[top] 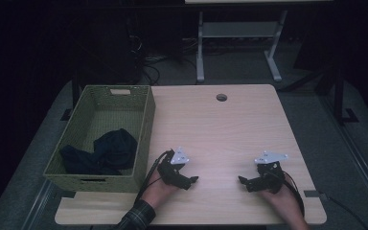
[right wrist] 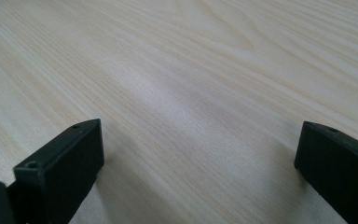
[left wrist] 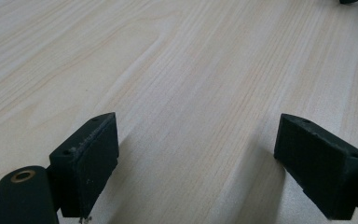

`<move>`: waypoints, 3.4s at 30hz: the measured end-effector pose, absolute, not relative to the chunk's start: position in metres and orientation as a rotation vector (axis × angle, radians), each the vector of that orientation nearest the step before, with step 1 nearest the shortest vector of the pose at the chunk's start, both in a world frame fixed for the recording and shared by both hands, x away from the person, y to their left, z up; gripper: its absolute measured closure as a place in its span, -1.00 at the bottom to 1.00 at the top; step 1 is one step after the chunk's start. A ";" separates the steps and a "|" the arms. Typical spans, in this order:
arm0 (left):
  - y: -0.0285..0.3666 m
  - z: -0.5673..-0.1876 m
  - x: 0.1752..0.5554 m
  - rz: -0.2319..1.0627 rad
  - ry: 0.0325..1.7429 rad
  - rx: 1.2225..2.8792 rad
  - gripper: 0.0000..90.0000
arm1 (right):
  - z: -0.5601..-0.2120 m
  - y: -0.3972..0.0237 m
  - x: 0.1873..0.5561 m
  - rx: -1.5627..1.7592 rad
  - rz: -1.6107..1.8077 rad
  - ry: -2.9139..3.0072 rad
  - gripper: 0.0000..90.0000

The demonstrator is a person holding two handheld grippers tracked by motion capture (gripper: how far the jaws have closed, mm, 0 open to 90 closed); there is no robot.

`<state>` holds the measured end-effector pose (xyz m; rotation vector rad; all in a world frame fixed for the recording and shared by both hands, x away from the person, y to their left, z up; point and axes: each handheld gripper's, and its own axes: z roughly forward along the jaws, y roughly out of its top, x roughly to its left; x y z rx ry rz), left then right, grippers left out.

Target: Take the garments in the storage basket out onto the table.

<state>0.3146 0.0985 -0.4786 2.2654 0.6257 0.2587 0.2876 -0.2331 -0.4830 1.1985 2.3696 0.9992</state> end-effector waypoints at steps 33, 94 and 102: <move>0.107 -0.469 0.316 0.281 0.618 2.253 -0.70 | -0.483 -0.233 0.287 1.201 0.999 2.370 -0.98; 0.111 -0.428 0.318 0.231 0.632 2.232 -0.69 | -0.483 -0.233 0.287 1.204 1.000 2.367 -0.98; 0.112 -0.420 0.318 0.208 0.635 2.235 -0.69 | -0.483 -0.233 0.287 1.204 1.000 2.367 -0.98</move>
